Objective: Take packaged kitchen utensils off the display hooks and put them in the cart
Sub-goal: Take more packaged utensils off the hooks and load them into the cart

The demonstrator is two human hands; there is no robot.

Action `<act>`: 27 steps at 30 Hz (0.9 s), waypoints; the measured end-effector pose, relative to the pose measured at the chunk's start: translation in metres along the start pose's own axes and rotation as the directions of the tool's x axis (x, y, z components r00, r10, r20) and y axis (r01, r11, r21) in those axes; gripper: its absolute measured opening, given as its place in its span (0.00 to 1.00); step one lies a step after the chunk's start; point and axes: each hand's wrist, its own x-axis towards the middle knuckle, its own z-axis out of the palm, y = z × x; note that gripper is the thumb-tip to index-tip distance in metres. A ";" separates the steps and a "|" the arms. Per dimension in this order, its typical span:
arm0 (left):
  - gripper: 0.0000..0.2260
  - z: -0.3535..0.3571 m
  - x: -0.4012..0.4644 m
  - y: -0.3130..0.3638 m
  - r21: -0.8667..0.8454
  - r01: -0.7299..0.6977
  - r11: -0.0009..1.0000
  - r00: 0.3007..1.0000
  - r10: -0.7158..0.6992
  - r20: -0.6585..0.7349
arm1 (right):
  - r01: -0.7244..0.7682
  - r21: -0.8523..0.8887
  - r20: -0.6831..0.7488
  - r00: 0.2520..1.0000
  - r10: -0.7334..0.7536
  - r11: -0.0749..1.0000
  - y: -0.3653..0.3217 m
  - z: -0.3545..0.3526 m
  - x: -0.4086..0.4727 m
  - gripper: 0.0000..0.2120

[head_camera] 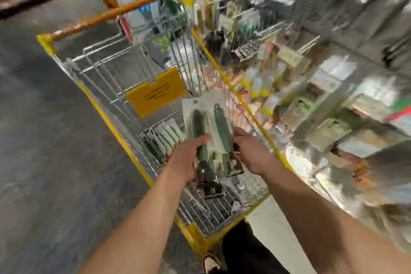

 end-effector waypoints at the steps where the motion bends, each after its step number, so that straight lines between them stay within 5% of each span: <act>1: 0.11 0.009 -0.016 0.000 0.012 -0.023 1.000 1.000 0.023 0.006 | 0.024 0.003 -0.017 1.000 -0.024 1.000 -0.006 -0.002 -0.020 0.13; 4: 0.06 0.038 -0.055 0.003 0.093 -0.117 0.989 0.992 0.112 0.053 | 0.092 -0.051 -0.034 0.995 -0.094 0.994 -0.021 -0.017 -0.075 0.27; 9: 0.19 0.102 -0.111 0.011 0.162 -0.257 0.953 0.934 0.202 0.293 | 0.256 -0.124 -0.151 0.950 -0.274 0.959 -0.055 -0.061 -0.153 0.29; 13: 0.15 0.167 -0.145 0.010 0.075 -0.352 0.933 0.844 0.281 0.458 | 0.323 -0.177 -0.308 0.879 -0.364 0.930 -0.079 -0.106 -0.213 0.34; 20: 0.21 0.288 -0.216 -0.006 0.106 -0.437 0.893 0.761 0.305 0.573 | 0.345 -0.334 -0.526 0.704 -0.477 0.877 -0.099 -0.200 -0.310 0.21; 27: 0.12 0.411 -0.300 -0.043 0.079 -0.541 0.837 0.612 0.328 0.720 | 0.265 -0.529 -0.664 0.461 -0.588 0.806 -0.115 -0.300 -0.423 0.18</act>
